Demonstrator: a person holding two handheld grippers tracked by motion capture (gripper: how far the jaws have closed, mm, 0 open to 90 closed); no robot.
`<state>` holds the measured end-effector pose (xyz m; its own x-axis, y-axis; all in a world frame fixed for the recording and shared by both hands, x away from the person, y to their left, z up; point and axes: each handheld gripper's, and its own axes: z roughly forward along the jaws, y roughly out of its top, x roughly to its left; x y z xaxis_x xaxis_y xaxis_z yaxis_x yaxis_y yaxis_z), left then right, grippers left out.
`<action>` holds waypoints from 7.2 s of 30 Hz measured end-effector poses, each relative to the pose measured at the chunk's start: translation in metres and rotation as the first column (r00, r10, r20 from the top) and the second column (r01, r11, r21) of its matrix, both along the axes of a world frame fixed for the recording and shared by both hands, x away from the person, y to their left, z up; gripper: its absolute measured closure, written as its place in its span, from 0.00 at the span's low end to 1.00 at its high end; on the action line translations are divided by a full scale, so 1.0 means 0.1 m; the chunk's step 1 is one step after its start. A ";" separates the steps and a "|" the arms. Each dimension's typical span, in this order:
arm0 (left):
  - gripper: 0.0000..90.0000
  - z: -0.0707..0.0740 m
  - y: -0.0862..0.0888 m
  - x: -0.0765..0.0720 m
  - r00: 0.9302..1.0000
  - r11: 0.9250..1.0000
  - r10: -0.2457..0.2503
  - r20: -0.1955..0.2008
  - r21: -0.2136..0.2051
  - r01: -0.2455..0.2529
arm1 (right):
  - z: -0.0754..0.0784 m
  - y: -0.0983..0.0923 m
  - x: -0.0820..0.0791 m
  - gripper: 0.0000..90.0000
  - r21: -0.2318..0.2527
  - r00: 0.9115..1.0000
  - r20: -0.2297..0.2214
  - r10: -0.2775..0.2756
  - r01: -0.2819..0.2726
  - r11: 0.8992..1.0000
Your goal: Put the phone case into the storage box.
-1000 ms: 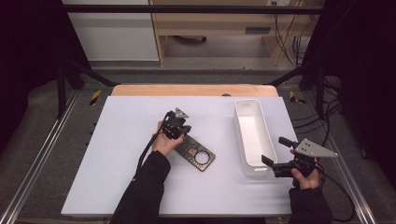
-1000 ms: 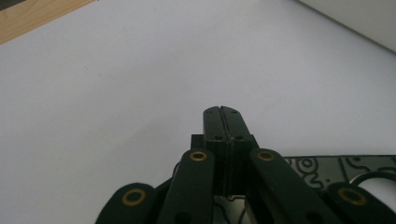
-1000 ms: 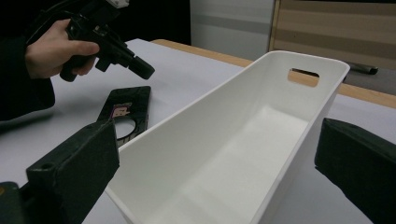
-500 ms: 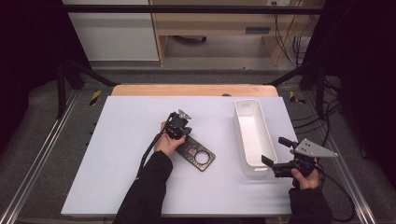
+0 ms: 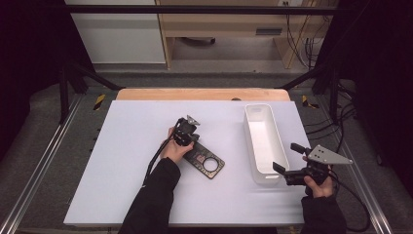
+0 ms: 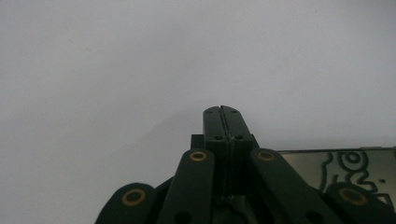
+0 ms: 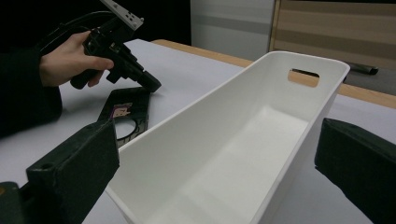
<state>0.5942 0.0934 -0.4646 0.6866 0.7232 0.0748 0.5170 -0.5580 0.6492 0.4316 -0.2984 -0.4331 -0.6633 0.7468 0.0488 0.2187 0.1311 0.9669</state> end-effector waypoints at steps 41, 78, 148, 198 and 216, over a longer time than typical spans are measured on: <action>0.99 0.06 0.28 -0.27 0.998 0.998 -0.015 -0.059 0.062 0.019 | 0.01 0.00 0.00 0.00 -0.002 1.000 0.002 0.004 -0.004 1.000; 0.99 0.06 0.49 -0.80 0.994 0.995 -0.073 -0.077 0.062 0.078 | 0.01 0.01 -0.01 0.00 -0.008 1.000 0.002 0.007 -0.007 1.000; 0.17 0.73 0.63 -1.39 0.975 0.957 -0.130 0.178 -0.236 0.171 | 0.02 0.02 -0.02 0.00 -0.005 1.000 0.007 0.016 -0.016 1.000; 0.00 0.64 0.13 -1.33 0.931 0.928 -0.366 0.014 -0.074 0.366 | 0.04 0.01 -0.02 0.00 0.000 1.000 0.012 0.022 -0.022 1.000; 0.00 0.44 0.03 -1.27 0.917 0.919 -0.392 -0.069 0.003 0.394 | 0.03 0.02 -0.02 0.00 0.001 1.000 0.010 0.025 -0.025 1.000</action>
